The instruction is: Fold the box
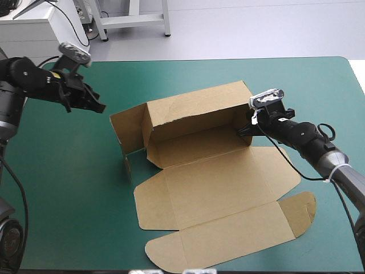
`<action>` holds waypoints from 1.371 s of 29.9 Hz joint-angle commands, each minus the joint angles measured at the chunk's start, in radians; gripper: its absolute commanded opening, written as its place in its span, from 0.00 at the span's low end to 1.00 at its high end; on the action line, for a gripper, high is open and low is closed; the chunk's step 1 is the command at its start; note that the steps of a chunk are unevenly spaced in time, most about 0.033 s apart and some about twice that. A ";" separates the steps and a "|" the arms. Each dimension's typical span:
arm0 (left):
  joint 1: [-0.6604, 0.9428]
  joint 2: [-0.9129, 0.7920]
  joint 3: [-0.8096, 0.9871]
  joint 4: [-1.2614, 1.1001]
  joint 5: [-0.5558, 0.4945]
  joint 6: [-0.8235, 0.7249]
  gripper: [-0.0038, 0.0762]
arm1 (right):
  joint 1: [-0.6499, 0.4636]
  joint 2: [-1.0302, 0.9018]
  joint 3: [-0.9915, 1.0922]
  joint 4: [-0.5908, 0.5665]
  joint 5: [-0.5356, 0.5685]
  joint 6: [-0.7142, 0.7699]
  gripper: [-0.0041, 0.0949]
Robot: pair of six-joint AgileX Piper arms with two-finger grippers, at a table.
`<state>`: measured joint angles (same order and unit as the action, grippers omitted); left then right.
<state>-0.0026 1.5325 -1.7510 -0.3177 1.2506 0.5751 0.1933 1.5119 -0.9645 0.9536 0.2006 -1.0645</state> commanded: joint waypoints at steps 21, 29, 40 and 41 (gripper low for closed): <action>0.310 -0.158 0.341 -0.198 -0.116 -0.005 0.04 | 0.004 0.116 -0.708 -0.736 0.735 1.043 0.03; 0.310 -0.158 0.341 -0.198 -0.120 -0.005 0.04 | 0.004 0.127 -0.857 -0.797 1.046 1.092 0.03; 0.310 -0.156 0.344 -0.227 -0.113 -0.011 0.04 | 0.004 -0.028 -0.714 -0.752 1.048 1.118 0.03; 0.310 -0.156 0.344 -0.236 -0.113 -0.011 0.04 | 0.004 -0.048 -0.676 -0.754 1.048 1.111 0.03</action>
<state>0.3061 1.4091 -1.3844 -0.4807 1.1599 0.5698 0.1961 1.5554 -1.6895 0.1706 1.2477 0.0483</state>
